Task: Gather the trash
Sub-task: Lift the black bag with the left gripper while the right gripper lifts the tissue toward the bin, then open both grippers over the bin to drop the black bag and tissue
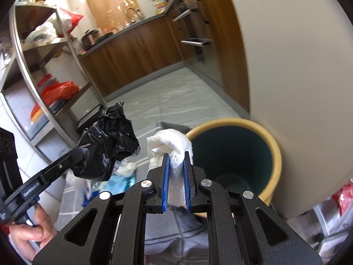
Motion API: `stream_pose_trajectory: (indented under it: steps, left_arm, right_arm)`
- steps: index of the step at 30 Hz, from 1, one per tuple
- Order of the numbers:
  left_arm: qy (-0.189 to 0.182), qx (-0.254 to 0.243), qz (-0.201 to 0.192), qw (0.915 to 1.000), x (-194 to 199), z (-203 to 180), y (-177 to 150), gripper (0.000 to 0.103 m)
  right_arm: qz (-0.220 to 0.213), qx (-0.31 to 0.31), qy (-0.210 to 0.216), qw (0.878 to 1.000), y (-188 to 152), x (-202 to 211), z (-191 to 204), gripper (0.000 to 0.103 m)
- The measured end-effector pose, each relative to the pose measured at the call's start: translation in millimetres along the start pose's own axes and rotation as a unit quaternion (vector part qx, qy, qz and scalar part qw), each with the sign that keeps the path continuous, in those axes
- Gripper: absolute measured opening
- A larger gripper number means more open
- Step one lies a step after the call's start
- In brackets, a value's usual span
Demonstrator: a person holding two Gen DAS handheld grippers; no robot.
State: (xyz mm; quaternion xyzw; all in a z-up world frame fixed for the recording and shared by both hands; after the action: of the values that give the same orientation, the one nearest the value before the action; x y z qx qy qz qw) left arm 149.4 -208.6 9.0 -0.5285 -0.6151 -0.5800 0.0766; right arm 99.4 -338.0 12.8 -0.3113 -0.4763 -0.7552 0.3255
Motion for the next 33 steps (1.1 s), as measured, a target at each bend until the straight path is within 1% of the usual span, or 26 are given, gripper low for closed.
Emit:
stream_pose_trajectory:
  steps: [6,9,14,18,22,27,28,29,30,31,32,33]
  left_arm:
    - [-0.027,-0.005,0.023,0.9993,-31.2,-26.9,0.4,0.002]
    - [-0.048,0.009,0.041,0.998,-53.4,-32.6,-1.5,0.002]
    - [-0.091,0.056,0.086,0.9905,-103.8,-34.9,-12.1,0.002]
    - [-0.11,0.083,0.119,0.9833,-139.0,-35.7,-23.2,0.002]
    - [-0.117,0.094,0.143,0.9782,-161.1,-35.4,-36.4,0.002]
    - [-0.107,0.087,0.159,0.9776,-171.6,-34.1,-42.6,0.002]
    - [-0.104,0.085,0.159,0.9782,-172.0,-33.7,-43.2,0.004]
    - [-0.102,0.083,0.159,0.9786,-173.1,-32.2,-42.8,0.008]
    - [-0.099,0.078,0.158,0.9793,-171.6,-31.6,-42.4,0.016]
    - [-0.096,0.072,0.156,0.9805,-168.5,-31.0,-41.7,0.021]
    - [-0.097,0.068,0.153,0.9811,-164.3,-31.0,-40.8,0.03]
    - [-0.098,0.065,0.15,0.9818,-161.5,-31.3,-40.2,0.034]
  right_arm:
    - [-0.001,-0.035,-0.018,0.999,-2.6,-2.2,-33.7,0.013]
    - [0.006,-0.054,-0.03,0.998,-6.4,-8.0,-50.1,0.013]
    - [0.025,-0.08,-0.052,0.995,-17.0,-23.1,-75.4,0.013]
    - [0.045,-0.095,-0.066,0.992,-24.3,-37.8,-89.1,0.013]
    - [0.059,-0.101,-0.076,0.99,-28.1,-48.7,-93.7,0.013]
    - [0.077,-0.104,-0.082,0.988,-25.3,-65.0,-92.6,0.014]
    - [0.08,-0.104,-0.083,0.988,-27.2,-65.8,-94.4,0.017]
    - [0.082,-0.105,-0.082,0.988,-28.0,-67.5,-94.5,0.019]
    - [0.084,-0.106,-0.08,0.988,-28.5,-68.7,-95.0,0.02]
    - [0.083,-0.108,-0.08,0.987,-28.6,-68.5,-94.8,0.023]
    - [0.082,-0.109,-0.08,0.987,-28.6,-67.7,-93.6,0.025]
    - [0.082,-0.11,-0.078,0.987,-28.1,-67.7,-92.6,0.026]
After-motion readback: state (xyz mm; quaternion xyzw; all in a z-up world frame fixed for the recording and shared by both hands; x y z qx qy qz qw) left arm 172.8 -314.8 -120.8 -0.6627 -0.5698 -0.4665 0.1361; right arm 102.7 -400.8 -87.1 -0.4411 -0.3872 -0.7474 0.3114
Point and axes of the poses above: each gripper's, at about its wrist camera, not at the fingertips, and x roughly against the way its jaws point, z to its left, y to its top, the point moved 9 cm from there along -x, roughly the way its jaws point, and after that the axes turned 14 degrees about z, right-handed, at the moved point
